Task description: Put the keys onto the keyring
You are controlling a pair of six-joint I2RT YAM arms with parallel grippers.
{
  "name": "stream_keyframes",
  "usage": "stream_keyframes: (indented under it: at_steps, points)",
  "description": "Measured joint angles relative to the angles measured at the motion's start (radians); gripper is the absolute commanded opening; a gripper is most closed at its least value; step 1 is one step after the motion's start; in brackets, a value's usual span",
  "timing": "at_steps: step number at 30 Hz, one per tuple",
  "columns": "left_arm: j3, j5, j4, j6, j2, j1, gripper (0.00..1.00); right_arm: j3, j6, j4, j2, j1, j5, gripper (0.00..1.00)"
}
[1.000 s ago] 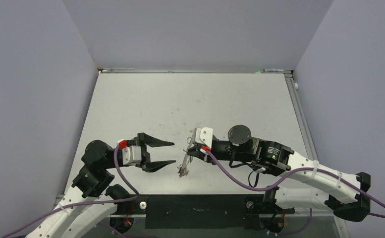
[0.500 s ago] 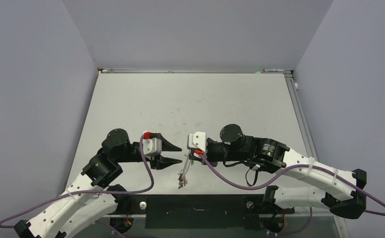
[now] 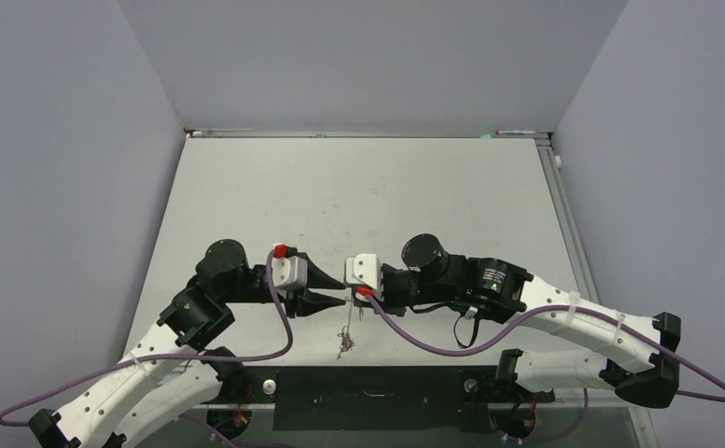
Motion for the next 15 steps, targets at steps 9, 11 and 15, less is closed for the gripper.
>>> stream_keyframes:
  at_steps: [9,11,15]
  points:
    - [-0.001,0.033,0.019,-0.027,0.03,0.0,0.24,0.006,-0.003,-0.005,0.0,0.0,-0.01,0.05]
    - [-0.001,0.04,0.027,-0.034,0.035,0.0,0.23,0.006,-0.003,-0.005,0.001,0.0,-0.013,0.05]
    - [-0.001,0.051,0.044,-0.048,0.046,0.0,0.21,0.006,-0.005,-0.005,0.002,0.0,-0.015,0.05]
